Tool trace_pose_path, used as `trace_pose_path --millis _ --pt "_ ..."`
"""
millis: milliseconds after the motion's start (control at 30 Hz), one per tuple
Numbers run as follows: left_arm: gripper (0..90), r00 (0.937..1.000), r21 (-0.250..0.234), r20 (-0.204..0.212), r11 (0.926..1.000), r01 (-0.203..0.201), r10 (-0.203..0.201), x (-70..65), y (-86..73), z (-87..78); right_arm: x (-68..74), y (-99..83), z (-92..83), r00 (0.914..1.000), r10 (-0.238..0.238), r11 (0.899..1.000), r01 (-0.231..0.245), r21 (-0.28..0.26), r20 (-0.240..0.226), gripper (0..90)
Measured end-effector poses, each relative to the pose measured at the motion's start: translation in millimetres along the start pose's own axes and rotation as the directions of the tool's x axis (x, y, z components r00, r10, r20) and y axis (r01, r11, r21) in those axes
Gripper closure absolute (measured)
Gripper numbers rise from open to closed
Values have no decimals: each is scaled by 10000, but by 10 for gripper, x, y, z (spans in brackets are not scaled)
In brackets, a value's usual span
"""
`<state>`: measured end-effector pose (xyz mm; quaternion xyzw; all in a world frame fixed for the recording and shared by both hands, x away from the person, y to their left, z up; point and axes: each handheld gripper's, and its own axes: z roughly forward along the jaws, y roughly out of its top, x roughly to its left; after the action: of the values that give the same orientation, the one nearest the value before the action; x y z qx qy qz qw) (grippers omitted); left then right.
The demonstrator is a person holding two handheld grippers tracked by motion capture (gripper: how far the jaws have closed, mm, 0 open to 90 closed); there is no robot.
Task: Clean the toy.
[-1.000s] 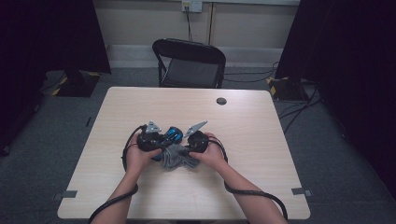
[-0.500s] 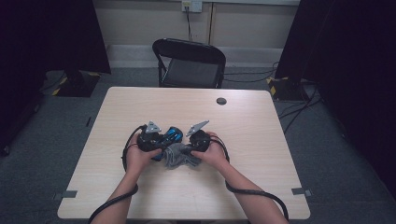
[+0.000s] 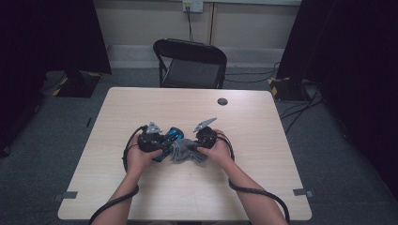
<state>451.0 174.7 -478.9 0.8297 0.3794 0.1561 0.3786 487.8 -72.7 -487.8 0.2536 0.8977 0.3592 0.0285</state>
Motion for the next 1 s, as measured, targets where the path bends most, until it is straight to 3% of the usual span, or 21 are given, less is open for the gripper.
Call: trace_pose_path --millis 100,500,1000 --pt "513 10000 22 -29 10000 -17 17 -2 0 -3 -30 -13 -12 9996 255 9997 -254 -60 157 747" --pt "513 10000 40 -18 10000 -10 10 -1 2 -3 -98 -5 -32 9975 464 9989 -465 6 539 746" --pt "513 10000 31 -42 10000 -2 3 -4 1 -4 -144 -10 -57 9958 431 9991 -434 22 803 746"
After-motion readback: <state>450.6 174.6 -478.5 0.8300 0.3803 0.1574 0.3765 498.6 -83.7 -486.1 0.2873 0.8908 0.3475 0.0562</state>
